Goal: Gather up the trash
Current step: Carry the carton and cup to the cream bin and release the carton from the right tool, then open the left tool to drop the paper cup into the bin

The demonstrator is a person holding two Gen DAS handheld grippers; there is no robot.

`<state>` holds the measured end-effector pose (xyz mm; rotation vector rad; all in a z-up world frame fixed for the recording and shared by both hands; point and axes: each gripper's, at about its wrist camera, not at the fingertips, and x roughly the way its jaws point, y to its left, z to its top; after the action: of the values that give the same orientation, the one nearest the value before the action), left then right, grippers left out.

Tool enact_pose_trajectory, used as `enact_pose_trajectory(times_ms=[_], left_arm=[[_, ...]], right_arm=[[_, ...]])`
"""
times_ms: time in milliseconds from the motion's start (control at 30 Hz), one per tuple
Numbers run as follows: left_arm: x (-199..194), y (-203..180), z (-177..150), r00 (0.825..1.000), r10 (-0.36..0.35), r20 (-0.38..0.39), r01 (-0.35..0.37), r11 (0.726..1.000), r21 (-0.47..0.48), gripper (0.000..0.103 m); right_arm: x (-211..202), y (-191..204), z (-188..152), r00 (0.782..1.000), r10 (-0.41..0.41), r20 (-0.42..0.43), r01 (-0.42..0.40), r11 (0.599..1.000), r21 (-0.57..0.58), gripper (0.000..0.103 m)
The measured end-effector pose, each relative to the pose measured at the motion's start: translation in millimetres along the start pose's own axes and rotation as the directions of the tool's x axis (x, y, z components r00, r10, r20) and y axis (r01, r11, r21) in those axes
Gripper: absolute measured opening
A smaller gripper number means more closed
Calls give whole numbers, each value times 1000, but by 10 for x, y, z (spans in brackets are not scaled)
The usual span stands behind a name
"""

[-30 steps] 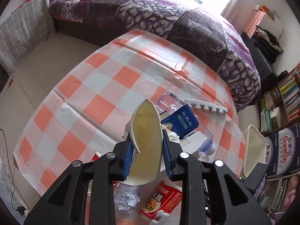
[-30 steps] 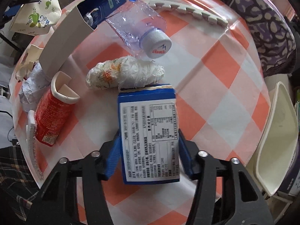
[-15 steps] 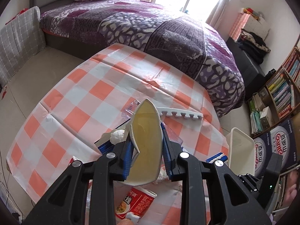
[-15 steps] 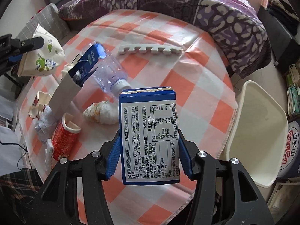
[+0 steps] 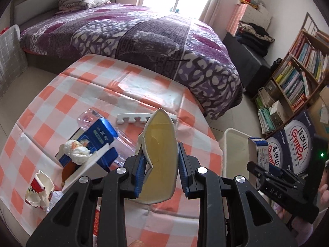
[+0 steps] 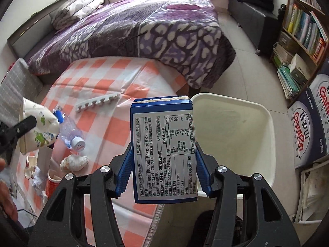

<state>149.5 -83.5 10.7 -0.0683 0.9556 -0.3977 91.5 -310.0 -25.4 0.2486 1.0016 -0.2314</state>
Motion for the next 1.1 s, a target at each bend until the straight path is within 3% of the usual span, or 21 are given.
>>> enact_pose_trajectory(times_ms=[233, 267, 367, 500, 800, 1100], left_arm=[[196, -668, -144, 997, -67, -30, 69, 993, 99, 29], [228, -745, -161, 996, -83, -40, 86, 991, 103, 29], [342, -1002, -209, 991, -117, -71, 125, 984, 124, 29], [517, -1331, -266, 982, -150, -113, 164, 978, 129, 29], [798, -2035, -364, 969, -166, -184, 199, 964, 178, 31], [982, -2539, -383, 963, -164, -215, 214, 947, 238, 34]], right_arm=[[-198, -614, 47, 998, -46, 30, 41, 986, 159, 53], [-231, -704, 55, 998, -56, 36, 49, 982, 183, 56], [-334, -949, 60, 995, -80, 64, 61, 962, 267, 79], [-474, -1268, 99, 991, -77, 106, 32, 929, 369, 86], [-624, -1757, 123, 987, -9, 160, -77, 850, 522, 91], [-776, -2107, 106, 974, 6, 227, -147, 775, 614, 91]])
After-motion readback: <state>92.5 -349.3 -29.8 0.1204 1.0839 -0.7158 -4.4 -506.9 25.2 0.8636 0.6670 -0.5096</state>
